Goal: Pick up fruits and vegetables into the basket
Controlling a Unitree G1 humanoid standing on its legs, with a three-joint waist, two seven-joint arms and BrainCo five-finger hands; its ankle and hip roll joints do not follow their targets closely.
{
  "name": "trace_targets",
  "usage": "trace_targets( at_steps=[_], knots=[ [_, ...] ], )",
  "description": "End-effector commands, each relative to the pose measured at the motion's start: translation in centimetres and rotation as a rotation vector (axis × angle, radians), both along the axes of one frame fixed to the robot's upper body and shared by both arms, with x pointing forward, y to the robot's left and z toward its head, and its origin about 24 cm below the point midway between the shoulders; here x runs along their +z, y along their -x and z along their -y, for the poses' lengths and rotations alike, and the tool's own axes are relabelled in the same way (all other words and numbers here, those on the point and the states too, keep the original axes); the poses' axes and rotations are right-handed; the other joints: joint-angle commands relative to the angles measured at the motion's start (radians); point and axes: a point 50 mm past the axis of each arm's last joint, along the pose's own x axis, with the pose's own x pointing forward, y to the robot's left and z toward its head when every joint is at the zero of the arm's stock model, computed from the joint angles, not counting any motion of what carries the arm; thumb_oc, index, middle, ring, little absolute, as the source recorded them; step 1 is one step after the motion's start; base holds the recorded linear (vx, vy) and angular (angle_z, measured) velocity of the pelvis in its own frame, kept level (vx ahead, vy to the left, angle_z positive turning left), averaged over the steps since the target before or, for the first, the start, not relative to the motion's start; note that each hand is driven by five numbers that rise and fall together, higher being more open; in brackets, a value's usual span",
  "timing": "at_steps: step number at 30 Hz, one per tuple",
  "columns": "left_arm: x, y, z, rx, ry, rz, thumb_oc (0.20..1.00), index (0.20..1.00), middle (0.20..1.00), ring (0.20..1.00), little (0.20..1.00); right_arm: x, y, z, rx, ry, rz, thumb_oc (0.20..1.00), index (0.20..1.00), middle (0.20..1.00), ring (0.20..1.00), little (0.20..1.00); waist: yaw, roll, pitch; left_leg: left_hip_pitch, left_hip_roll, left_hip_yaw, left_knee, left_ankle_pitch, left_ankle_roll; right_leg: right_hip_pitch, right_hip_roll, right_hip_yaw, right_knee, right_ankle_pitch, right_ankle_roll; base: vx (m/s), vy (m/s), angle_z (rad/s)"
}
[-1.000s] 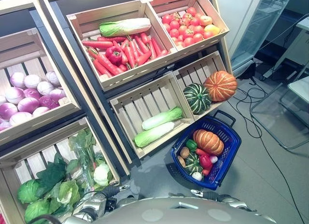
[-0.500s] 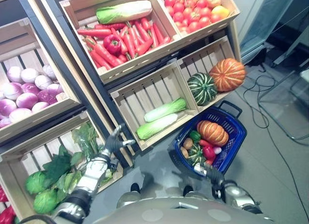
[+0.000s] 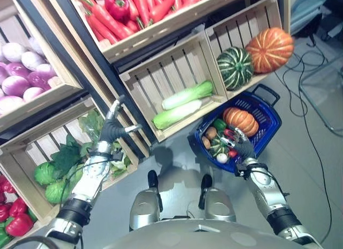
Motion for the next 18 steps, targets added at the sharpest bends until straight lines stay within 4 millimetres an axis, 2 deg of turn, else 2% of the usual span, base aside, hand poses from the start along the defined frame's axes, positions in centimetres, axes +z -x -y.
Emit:
trace_targets(
  at_steps=[1,2,4,5,8,10,12,18],
  knots=[
    [3.7,-1.8,0.4,0.089,-0.095,0.199,1.0,1.0,1.0,1.0,1.0,4.8,-1.8,-0.5,-0.004,0.044,0.243,1.0,1.0,1.0,1.0,1.0,-0.043,-0.014,0.038,-0.042,0.023,0.018,0.162,-0.111,0.001,-0.062,0.005,0.028,0.1,-0.027,-0.012,-0.08,0.02,-0.09],
    [3.9,-2.1,0.5,0.101,-0.101,0.207,1.0,1.0,1.0,1.0,1.0,5.1,-2.0,-0.6,-0.002,0.051,0.256,1.0,1.0,1.0,1.0,1.0,-0.047,-0.013,0.046,-0.053,0.023,0.019,0.168,-0.109,0.001,-0.078,0.005,0.032,0.111,-0.028,-0.012,-0.08,0.029,-0.07],
    [5.7,-4.0,0.8,0.156,-0.125,0.253,1.0,1.0,1.0,1.0,1.0,6.8,-3.0,-1.0,0.02,0.083,0.313,1.0,1.0,1.0,1.0,1.0,-0.068,-0.014,0.09,-0.12,0.023,0.026,0.199,-0.102,-0.002,-0.169,0.008,0.056,0.184,-0.045,-0.015,-0.08,0.029,-0.17],
    [5.9,-4.2,0.8,0.159,-0.127,0.258,1.0,1.0,1.0,1.0,1.0,6.9,-3.1,-1.1,0.023,0.087,0.318,1.0,1.0,1.0,1.0,1.0,-0.07,-0.014,0.094,-0.128,0.022,0.026,0.203,-0.102,-0.002,-0.179,0.009,0.059,0.192,-0.047,-0.015,-0.06,0.01,-0.19],
    [8.3,-5.8,0.9,0.18,-0.121,0.313,1.0,1.0,1.0,1.0,1.0,8.4,-4.0,-1.7,0.065,0.143,0.352,1.0,1.0,1.0,1.0,1.0,-0.09,-0.018,0.134,-0.2,0.019,0.035,0.24,-0.1,0.0,-0.27,0.024,0.084,0.255,-0.06,-0.022,-0.05,-0.001,-0.15],
    [8.7,-6.0,0.8,0.187,-0.118,0.321,1.0,1.0,1.0,1.0,1.0,8.6,-4.2,-1.8,0.072,0.148,0.358,1.0,1.0,1.0,1.0,1.0,-0.094,-0.018,0.14,-0.211,0.019,0.038,0.246,-0.1,0.0,-0.285,0.027,0.089,0.265,-0.062,-0.024,-0.03,0.009,-0.14],
    [9.8,-6.9,0.4,0.222,-0.098,0.343,1.0,1.0,1.0,1.0,1.0,9.1,-4.6,-2.1,0.097,0.162,0.356,1.0,1.0,1.0,1.0,1.0,-0.108,-0.02,0.162,-0.252,0.024,0.047,0.281,-0.106,-0.001,-0.329,0.034,0.099,0.302,-0.072,-0.031,-0.02,0.014,-0.11],
    [11.9,-8.1,-0.9,0.357,-0.051,0.402,1.0,1.0,1.0,1.0,1.0,9.6,-5.1,-2.4,0.133,0.191,0.343,1.0,1.0,1.0,1.0,1.0,-0.135,-0.022,0.166,-0.368,0.035,0.075,0.346,-0.119,-0.004,-0.451,0.049,0.125,0.355,-0.084,-0.042,0.0,0.015,-0.14]
  ],
)
